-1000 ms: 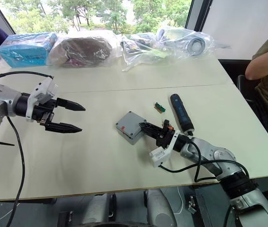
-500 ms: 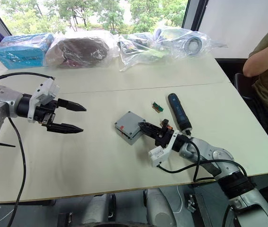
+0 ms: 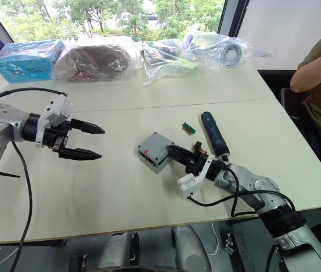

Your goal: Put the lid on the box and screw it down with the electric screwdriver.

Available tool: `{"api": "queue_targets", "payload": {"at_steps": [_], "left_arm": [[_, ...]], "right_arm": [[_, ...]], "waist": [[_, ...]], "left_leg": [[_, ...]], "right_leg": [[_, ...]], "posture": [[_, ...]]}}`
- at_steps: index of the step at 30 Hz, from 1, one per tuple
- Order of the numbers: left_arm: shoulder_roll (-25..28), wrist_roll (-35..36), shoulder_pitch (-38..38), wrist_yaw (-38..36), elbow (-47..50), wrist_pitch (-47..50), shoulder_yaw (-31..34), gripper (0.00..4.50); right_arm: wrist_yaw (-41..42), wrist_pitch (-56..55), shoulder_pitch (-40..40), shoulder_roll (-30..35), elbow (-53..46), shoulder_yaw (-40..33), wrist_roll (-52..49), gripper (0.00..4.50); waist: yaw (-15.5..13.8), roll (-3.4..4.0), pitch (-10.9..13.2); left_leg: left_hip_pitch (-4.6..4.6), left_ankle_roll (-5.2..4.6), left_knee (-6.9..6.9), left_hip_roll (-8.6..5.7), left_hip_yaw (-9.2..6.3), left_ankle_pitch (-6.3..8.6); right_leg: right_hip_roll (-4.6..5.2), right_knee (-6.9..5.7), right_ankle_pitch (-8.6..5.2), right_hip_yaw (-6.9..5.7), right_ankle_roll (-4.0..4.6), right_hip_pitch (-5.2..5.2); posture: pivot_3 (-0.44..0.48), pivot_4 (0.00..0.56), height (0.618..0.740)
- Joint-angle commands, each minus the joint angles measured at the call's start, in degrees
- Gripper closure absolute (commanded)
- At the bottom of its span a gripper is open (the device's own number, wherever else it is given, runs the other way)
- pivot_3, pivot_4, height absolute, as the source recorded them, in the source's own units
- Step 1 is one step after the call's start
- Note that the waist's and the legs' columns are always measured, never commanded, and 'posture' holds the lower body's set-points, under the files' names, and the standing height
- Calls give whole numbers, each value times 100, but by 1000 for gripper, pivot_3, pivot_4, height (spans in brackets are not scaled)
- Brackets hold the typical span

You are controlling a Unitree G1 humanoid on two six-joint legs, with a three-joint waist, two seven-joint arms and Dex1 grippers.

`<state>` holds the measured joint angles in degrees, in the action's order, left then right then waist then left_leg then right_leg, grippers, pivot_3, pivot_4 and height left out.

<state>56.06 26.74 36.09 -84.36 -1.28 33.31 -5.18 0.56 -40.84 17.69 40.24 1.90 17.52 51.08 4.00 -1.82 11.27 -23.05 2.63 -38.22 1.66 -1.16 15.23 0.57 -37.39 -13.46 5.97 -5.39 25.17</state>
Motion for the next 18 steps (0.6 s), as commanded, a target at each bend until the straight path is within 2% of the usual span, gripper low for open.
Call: {"api": "queue_targets", "payload": {"at_steps": [1,18], "left_arm": [[38,103,-21,23,193,17,224,24],[33,149,-121,124,319,75,283,24]], "right_arm": [[-34,-52,121,1,-90,10,42,4308],[-238,-133,38,109,95,92,351,4308]], "waist": [[-1,0,0],[-4,0,0]], "left_leg": [[0,0,0,0,0,0],[1,0,-1,0,0,0]], "right_leg": [[0,0,0,0,0,0],[0,-1,0,0,0,-1]], "posture": [[0,150,740],[0,150,740]]}}
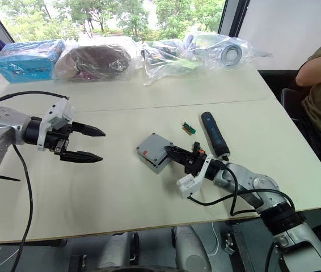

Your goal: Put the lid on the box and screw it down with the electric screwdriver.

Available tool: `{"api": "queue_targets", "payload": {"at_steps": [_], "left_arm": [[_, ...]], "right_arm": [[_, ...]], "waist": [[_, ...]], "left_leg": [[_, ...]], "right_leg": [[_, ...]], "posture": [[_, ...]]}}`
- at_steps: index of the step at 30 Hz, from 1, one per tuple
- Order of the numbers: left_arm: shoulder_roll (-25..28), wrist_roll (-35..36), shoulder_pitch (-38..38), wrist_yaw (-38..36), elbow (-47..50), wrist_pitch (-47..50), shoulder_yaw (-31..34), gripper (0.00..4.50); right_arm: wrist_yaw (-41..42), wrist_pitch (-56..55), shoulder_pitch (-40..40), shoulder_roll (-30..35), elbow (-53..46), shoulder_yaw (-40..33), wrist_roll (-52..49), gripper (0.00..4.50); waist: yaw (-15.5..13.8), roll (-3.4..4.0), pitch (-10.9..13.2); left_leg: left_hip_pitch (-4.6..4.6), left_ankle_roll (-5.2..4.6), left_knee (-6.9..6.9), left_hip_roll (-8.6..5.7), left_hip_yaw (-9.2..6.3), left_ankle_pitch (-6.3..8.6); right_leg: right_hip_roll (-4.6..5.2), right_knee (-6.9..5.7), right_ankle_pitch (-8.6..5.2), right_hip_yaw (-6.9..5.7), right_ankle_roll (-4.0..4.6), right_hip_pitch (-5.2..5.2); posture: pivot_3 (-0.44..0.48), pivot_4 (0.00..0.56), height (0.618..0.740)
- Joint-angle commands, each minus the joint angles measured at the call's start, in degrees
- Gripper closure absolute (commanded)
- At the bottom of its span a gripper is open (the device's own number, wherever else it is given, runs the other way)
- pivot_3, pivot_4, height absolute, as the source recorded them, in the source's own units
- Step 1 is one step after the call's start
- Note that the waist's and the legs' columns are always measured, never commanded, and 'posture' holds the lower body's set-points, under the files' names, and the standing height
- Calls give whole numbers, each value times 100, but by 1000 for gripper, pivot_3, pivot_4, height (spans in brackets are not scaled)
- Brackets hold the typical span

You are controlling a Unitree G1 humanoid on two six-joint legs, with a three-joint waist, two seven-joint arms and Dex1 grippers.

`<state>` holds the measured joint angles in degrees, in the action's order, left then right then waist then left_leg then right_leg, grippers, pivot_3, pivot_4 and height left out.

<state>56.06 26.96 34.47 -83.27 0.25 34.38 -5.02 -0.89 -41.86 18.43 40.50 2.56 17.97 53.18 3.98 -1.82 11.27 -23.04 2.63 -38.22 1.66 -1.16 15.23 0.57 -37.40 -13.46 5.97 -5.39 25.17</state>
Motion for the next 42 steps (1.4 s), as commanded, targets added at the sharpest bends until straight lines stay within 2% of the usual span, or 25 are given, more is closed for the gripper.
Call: {"api": "queue_targets", "payload": {"at_steps": [1,8,11,12,13,21,23,29,38,40,42], "left_arm": [[34,126,42,13,165,-32,269,24],[-68,75,140,76,115,-40,224,24],[-388,41,369,339,23,-27,174,24],[-522,32,472,426,-14,-16,153,535],[-606,24,538,477,-38,-6,141,674],[-1669,-221,995,689,-169,-309,-406,3885],[-1954,-356,1012,784,-309,-472,-575,4493],[-2538,-737,919,1051,-650,-781,-928,4493],[-2774,-1489,610,1309,-991,-1582,-1365,4493],[-2816,-1581,571,1364,-1026,-1609,-1398,4500],[-2834,-1682,542,1403,-1063,-1645,-1432,4500]], "right_arm": [[-116,-26,-37,86,34,54,171,4308],[-248,35,-38,47,172,127,276,4308],[-392,63,-68,71,253,168,368,4308],[-439,73,-78,82,274,175,403,4308],[-471,80,-82,89,287,181,426,4308],[-691,240,-80,113,368,255,587,4308],[-702,256,-89,108,383,293,603,4308],[-716,299,-90,111,382,374,614,4308],[-657,286,-105,145,354,425,521,4308],[-645,271,-100,160,336,428,493,3307],[-633,235,-88,188,332,425,463,2627]], "waist": [[-3,0,0],[-2,-1,0],[-15,-2,-1],[-19,-5,-3],[-17,-6,-3],[-6,-7,-5],[-8,-7,-5],[-4,-8,-6],[-10,-4,-9],[-21,-7,-12],[-9,-16,-23]], "left_leg": [[0,0,0,0,0,0],[12,0,-1,-1,0,0],[43,0,0,-2,0,0],[56,0,0,-2,-1,0],[60,0,-1,-4,-2,0],[67,0,-2,-8,-2,0],[67,0,-2,-8,-1,0],[69,0,-2,-9,-2,0],[73,0,-1,-9,-1,0],[72,0,-2,-10,-3,0],[83,0,-2,-11,-1,0]], "right_leg": [[0,0,0,0,0,-1],[0,0,0,0,0,-13],[1,4,-11,0,16,-45],[2,6,-12,0,18,-59],[3,7,-12,0,18,-64],[5,6,-4,5,4,-70],[4,6,-2,5,1,-70],[4,5,-1,8,1,-72],[4,6,-1,9,0,-75],[4,6,-1,8,0,-77],[5,7,-6,10,9,-88]], "posture": [[0,150,740],[0,150,740],[0,150,740],[0,150,740],[0,150,740],[0,150,740],[0,150,740],[0,150,740],[0,150,740],[0,150,740],[0,150,740]]}}
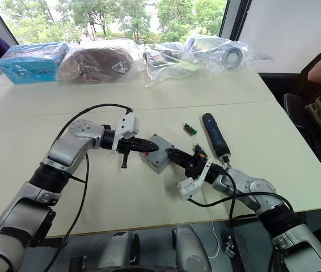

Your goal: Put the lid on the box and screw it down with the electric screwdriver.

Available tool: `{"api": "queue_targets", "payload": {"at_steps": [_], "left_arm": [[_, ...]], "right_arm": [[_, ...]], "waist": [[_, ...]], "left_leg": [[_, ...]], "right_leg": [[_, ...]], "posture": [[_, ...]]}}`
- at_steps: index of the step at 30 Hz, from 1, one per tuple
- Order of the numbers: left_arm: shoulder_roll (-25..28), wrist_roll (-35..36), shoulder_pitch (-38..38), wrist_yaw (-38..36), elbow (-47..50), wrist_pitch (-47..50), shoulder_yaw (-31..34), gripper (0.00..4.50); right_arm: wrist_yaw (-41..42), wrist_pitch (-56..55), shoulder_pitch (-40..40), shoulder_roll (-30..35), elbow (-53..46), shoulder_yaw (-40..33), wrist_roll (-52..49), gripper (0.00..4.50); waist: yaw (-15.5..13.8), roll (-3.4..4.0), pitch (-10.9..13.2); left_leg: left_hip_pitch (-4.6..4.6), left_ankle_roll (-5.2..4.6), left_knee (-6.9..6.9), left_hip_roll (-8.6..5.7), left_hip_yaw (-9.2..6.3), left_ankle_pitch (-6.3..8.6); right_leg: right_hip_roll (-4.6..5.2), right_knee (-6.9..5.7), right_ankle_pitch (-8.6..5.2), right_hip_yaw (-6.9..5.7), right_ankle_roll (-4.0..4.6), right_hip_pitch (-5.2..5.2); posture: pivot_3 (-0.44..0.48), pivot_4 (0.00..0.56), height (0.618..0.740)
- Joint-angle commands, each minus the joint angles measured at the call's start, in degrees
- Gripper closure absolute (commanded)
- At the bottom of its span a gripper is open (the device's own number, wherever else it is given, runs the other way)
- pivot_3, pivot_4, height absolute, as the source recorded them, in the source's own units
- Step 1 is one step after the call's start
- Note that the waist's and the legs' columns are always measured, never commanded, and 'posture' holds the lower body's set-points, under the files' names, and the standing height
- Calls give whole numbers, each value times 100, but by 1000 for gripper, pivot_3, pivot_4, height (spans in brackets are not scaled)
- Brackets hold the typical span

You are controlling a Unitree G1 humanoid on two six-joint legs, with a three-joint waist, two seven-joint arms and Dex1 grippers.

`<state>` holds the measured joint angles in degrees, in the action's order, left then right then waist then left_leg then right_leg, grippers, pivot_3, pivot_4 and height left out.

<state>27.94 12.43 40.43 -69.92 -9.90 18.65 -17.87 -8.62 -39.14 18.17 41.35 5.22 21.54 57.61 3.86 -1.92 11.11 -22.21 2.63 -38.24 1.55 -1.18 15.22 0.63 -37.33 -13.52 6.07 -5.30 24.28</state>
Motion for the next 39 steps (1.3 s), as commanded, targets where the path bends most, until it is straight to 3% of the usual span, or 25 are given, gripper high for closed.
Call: {"api": "queue_targets", "payload": {"at_steps": [1,7,8,19,22,26,31,35,38,39], "left_arm": [[-22,-278,-66,84,-72,-102,-167,4500],[-23,-560,-27,268,-259,-137,-272,4500],[-34,-544,-16,253,-268,-88,-278,4500],[112,-766,-144,323,-169,485,-468,4500],[80,-675,-217,381,-29,570,-389,4500],[55,7,-193,350,545,766,279,4500],[324,232,-68,458,695,941,745,4500],[658,103,-181,593,676,852,991,4500],[689,-25,-332,715,443,719,933,4500],[658,-117,-404,777,280,580,874,4500]], "right_arm": [[142,-63,-58,125,64,67,4,2214],[98,-389,-2,321,64,65,-79,126],[64,-453,15,364,64,60,-72,36],[-335,-1498,224,712,55,-46,-168,36],[107,-1581,209,650,266,-65,-1023,36],[1443,-1209,96,651,84,163,-2750,36],[2850,-187,-143,586,-311,174,-4225,1684],[4122,1752,-556,605,-1050,101,-5697,3246],[4581,3232,-777,453,-1668,-26,-6576,4397],[4573,3580,-791,332,-1781,-54,-6652,4462]], "waist": [[6,-8,-13],[13,-19,-52],[13,-24,-66],[24,-27,-78],[24,-26,-78],[32,-27,-75],[16,-29,-60],[11,-28,-59],[3,-26,-58],[-1,-26,-58]], "left_leg": [[9,0,0,0,0,0],[103,-1,13,0,-1,1],[104,-1,13,0,-1,1],[105,-1,13,-3,1,1],[106,-1,13,-2,-1,1],[103,-2,14,-2,-1,1],[87,-2,14,0,-5,1],[86,-2,14,0,-6,1],[84,-2,15,2,-7,1],[84,-2,15,3,-7,1]], "right_leg": [[0,0,-1,0,2,-8],[1,26,-25,1,-8,-110],[0,26,-27,3,-12,-111],[1,25,-31,8,-18,-109],[0,23,-31,8,-18,-110],[0,25,-31,10,-18,-110],[-1,24,-30,8,-18,-94],[0,25,-31,7,-18,-93],[1,26,-31,6,-18,-92],[1,26,-32,6,-18,-93]], "posture": [[0,150,740],[0,150,740],[0,150,740],[0,150,740],[0,150,740],[0,150,740],[0,150,740],[0,150,740],[0,150,740],[0,150,740]]}}
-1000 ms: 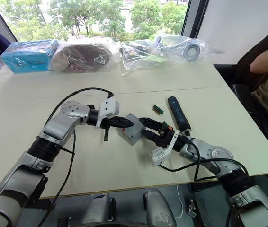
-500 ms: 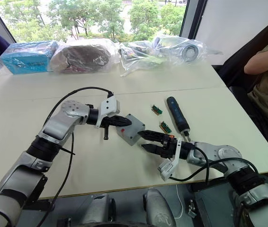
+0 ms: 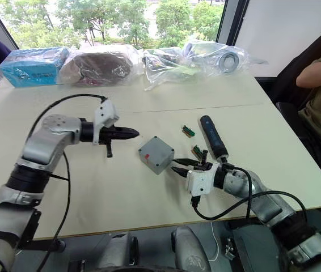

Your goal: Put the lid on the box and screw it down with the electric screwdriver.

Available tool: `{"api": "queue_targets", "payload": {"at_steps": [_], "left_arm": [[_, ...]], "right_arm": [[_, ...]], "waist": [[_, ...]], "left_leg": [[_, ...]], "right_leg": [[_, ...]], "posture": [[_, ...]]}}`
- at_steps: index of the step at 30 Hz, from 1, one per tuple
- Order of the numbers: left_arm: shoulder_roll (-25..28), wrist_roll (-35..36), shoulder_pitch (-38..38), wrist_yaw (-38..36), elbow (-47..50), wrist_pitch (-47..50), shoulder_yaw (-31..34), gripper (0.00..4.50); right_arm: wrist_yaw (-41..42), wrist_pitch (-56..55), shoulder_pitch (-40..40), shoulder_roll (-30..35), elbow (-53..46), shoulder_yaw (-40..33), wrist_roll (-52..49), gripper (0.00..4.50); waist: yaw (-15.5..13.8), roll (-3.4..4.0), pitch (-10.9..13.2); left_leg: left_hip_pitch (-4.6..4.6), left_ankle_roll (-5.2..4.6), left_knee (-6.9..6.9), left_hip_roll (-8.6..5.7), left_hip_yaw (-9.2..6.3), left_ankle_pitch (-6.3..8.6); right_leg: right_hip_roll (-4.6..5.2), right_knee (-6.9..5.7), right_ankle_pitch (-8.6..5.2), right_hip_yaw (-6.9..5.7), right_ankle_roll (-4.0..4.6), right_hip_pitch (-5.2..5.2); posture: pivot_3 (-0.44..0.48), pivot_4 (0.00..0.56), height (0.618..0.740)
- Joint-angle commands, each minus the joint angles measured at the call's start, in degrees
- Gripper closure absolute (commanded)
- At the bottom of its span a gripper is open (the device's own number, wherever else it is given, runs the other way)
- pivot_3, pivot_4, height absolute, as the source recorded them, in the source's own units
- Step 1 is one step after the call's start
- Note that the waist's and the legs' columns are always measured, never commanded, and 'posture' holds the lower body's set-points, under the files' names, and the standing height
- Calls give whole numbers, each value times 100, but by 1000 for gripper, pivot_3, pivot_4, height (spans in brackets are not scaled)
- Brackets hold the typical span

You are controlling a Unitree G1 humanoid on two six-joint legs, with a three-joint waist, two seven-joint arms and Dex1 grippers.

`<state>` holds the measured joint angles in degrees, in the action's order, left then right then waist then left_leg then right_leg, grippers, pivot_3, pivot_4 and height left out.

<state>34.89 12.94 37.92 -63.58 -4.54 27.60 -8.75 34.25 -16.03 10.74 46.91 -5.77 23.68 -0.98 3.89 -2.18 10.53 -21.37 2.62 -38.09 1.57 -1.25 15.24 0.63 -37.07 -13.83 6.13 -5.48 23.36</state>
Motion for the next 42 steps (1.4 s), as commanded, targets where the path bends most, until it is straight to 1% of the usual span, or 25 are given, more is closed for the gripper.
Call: {"api": "queue_targets", "payload": {"at_steps": [1,5,12,14,18,24,28,32,36,42], "left_arm": [[-69,-241,-221,170,-389,-440,-104,4500],[-302,-352,-277,238,-734,-775,-246,4500],[-663,-529,-195,232,-1100,-1039,-503,4500],[-740,-506,-230,83,-1044,-1013,-606,4500],[-670,-418,-409,-300,-801,-955,-753,4500],[-427,-211,-630,-725,-214,-586,-718,4500],[-261,-187,-768,-806,-18,-484,-589,4500],[-79,-162,-877,-795,121,-410,-438,4500],[205,-110,-1141,-780,337,-352,-206,4500],[403,16,-1373,-783,645,-209,-47,4500]], "right_arm": [[301,1625,-54,-322,-785,-280,-865,4462],[221,2553,27,-574,-959,-359,-707,4462],[225,3301,341,-901,-863,-445,-471,4462],[194,3484,494,-1043,-813,-364,-337,4462],[324,3589,667,-1234,-782,-211,-117,4462],[792,3843,932,-1509,-848,-64,-165,4462],[1156,3923,1039,-1606,-860,101,-169,4462],[1352,3927,1159,-1728,-779,230,-78,4462],[1484,3833,1378,-1965,-544,416,90,4462],[1594,3722,1497,-2147,-337,457,239,4462]], "waist": [[1,0,0],[-6,1,1],[-59,0,2],[-47,1,2],[-7,3,3],[12,4,4],[4,5,4],[12,6,5],[31,8,6],[11,9,7]], "left_leg": [[-1,0,0,0,1,0],[-7,0,0,1,0,0],[-18,1,2,-1,4,1],[-19,1,6,0,4,1],[-23,1,10,0,5,1],[-51,1,11,1,5,1],[-95,1,8,1,1,0],[-99,1,8,2,2,0],[-99,1,9,8,4,0],[-101,1,10,10,3,0]], "right_leg": [[0,0,0,0,0,1],[-2,-1,0,-3,-1,11],[0,8,-1,-3,-1,21],[0,7,-1,-3,-2,24],[-2,8,-1,-3,-2,30],[-2,5,0,-3,-3,59],[-4,-2,3,-6,-2,105],[-3,0,8,-6,5,110],[-8,-2,4,-7,1,114],[-7,-1,2,-11,-1,115]], "posture": [[0,150,740],[0,150,740],[0,150,740],[0,150,740],[0,150,740],[0,150,740],[0,150,740],[0,150,740],[0,150,740],[0,150,740]]}}
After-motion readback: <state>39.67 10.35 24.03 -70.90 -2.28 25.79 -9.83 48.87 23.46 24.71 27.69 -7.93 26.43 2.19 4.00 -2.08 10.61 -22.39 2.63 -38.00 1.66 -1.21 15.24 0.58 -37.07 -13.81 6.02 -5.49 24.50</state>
